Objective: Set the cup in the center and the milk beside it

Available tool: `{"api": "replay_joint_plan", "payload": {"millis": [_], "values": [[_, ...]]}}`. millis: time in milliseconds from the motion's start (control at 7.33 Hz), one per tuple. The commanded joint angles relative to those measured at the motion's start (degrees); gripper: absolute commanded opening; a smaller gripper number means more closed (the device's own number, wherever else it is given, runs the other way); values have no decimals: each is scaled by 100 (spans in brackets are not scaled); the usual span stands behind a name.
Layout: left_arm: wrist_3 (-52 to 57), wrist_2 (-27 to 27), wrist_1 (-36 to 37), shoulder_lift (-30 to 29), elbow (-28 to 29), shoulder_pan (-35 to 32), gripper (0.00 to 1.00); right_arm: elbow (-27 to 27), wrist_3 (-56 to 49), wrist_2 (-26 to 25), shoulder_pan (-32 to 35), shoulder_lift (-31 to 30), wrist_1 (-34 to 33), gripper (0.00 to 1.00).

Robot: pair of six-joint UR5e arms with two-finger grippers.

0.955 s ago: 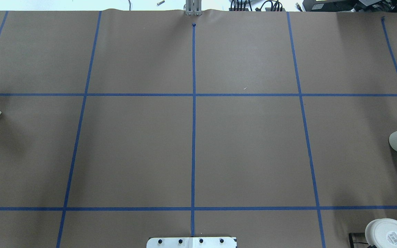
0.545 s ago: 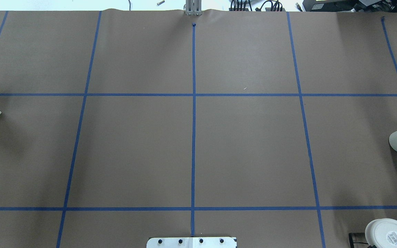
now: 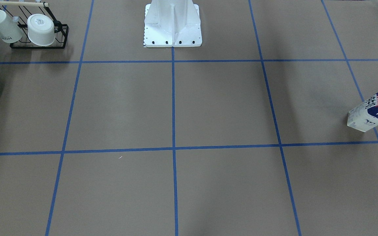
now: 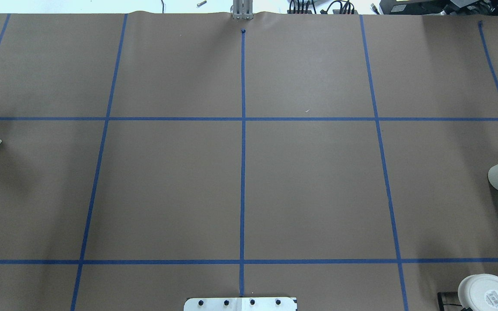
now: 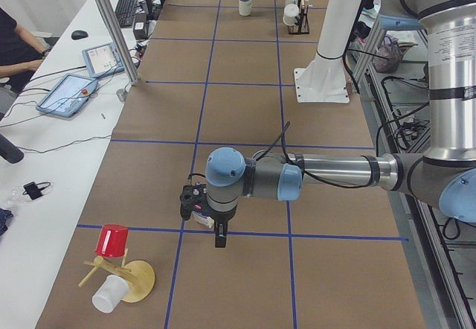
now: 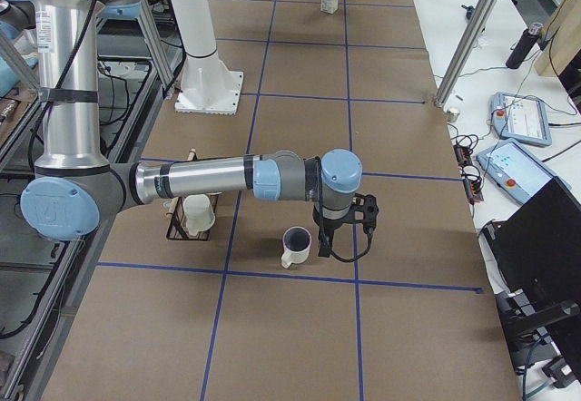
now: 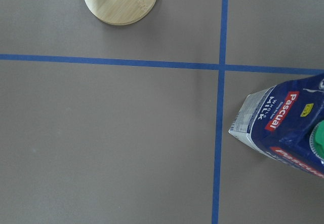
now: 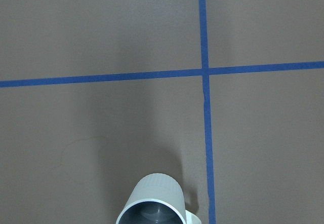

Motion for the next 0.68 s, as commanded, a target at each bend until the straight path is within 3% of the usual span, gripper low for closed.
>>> {"api": "replay_joint_plan", "payload": {"millis": [0,273,545], "values": [[-18,-18,-125,0,10,0,98,-149,-308,63,-453,-6,255,100],[-27,-80,-142,0,2,0,98,-1103,-274,89,-781,-50,1569,100],[-27,-80,-142,-17,2,0,98,-1328,-282,194,-800,-137,1910,100]]}}
